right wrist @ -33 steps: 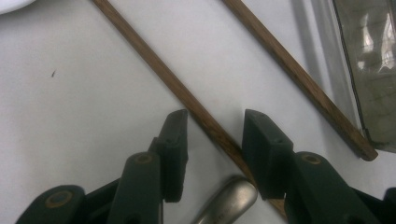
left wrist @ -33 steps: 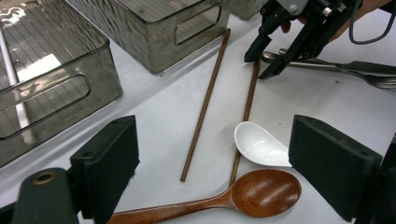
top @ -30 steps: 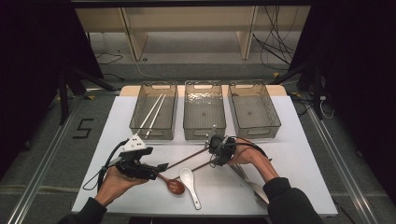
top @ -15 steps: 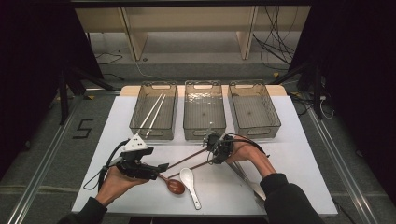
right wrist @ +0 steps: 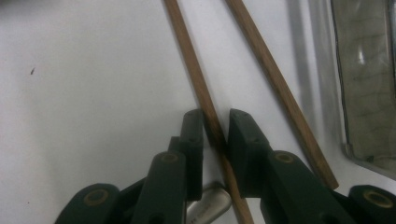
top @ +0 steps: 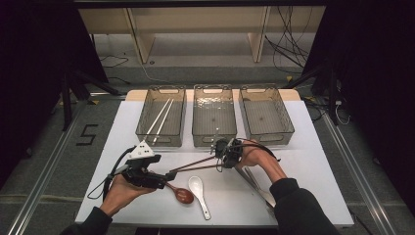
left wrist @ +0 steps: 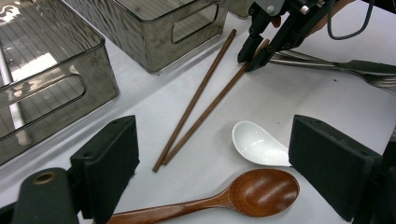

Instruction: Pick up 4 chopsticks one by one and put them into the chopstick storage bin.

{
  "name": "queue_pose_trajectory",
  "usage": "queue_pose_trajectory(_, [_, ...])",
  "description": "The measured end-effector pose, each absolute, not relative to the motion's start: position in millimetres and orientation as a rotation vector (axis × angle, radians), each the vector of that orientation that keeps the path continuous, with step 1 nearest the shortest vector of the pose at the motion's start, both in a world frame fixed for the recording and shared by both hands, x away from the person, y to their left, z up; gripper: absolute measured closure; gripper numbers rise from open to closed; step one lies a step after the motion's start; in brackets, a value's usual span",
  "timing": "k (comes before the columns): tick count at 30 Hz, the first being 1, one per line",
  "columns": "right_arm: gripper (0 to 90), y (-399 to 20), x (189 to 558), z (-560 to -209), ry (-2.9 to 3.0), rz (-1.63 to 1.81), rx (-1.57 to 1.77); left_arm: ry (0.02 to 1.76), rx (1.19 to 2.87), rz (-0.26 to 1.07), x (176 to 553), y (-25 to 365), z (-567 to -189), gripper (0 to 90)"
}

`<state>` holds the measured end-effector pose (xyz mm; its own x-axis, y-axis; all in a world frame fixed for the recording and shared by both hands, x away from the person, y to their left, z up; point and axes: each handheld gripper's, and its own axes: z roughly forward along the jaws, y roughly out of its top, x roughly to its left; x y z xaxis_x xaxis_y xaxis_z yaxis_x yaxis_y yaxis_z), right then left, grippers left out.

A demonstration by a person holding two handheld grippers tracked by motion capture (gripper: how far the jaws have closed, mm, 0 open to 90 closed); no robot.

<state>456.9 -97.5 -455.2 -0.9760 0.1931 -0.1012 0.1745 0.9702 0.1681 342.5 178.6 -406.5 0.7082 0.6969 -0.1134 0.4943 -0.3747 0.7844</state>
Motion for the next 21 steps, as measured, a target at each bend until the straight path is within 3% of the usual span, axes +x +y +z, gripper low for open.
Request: queue_pose_trajectory(21, [84.9, -95.5, 462.2, -455.1, 3.007, 0.203, 0.107, 0.908, 2.052, 0.292, 342.8, 178.9, -406.7, 15.5])
